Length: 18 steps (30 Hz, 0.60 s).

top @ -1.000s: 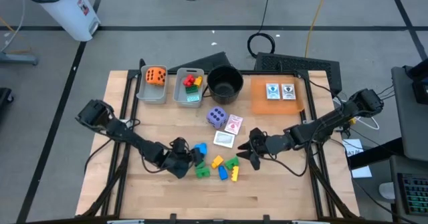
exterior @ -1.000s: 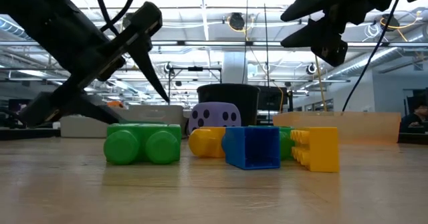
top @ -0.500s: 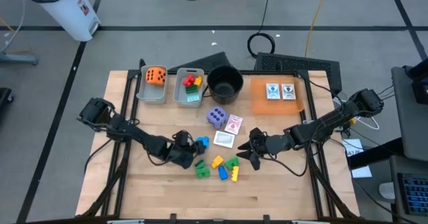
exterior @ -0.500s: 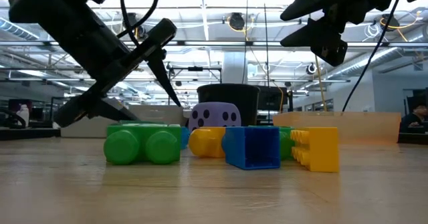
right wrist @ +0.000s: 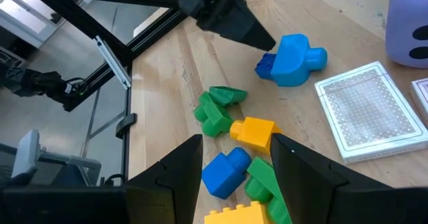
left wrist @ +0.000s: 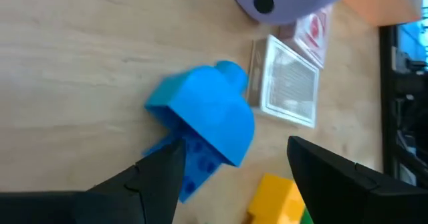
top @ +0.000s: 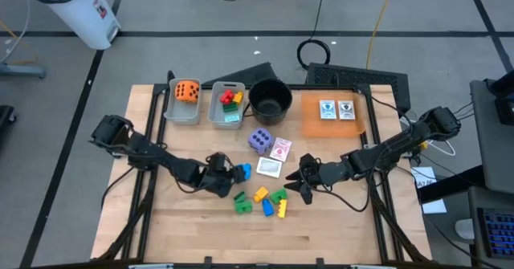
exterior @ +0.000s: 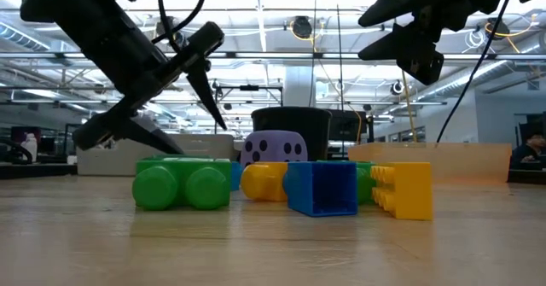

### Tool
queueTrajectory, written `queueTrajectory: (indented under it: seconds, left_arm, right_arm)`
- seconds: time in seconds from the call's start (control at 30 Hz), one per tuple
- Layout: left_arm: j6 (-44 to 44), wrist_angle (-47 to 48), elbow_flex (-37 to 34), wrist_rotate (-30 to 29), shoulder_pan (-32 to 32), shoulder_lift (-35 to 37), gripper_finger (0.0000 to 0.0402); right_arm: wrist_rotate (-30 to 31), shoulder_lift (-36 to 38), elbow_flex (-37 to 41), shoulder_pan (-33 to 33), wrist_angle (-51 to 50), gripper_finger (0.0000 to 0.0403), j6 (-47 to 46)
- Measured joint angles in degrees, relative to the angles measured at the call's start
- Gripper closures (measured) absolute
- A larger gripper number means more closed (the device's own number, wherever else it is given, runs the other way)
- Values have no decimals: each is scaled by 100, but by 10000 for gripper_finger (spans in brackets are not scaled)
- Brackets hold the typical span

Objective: Pick & Place Toys
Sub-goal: Put the blue game piece into the right gray bin

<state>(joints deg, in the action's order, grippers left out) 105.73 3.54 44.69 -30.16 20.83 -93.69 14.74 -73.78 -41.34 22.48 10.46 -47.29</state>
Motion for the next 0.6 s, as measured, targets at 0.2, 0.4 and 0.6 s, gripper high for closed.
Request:
queueTrajectory:
  seconds: [0.2,0.4,0.6]
  left_arm:
    - [-145,101,0,210,-311,0,133]
    - [-418,88,0,454,-565,0,133]
    - [-690,94,0,538,-744,0,133]
  right_arm:
    - [-2,0,0,0,-2,234,-5]
    - [-2,0,0,0,-1,234,-3]
    - [-4,0,0,0,-1,234,-2]
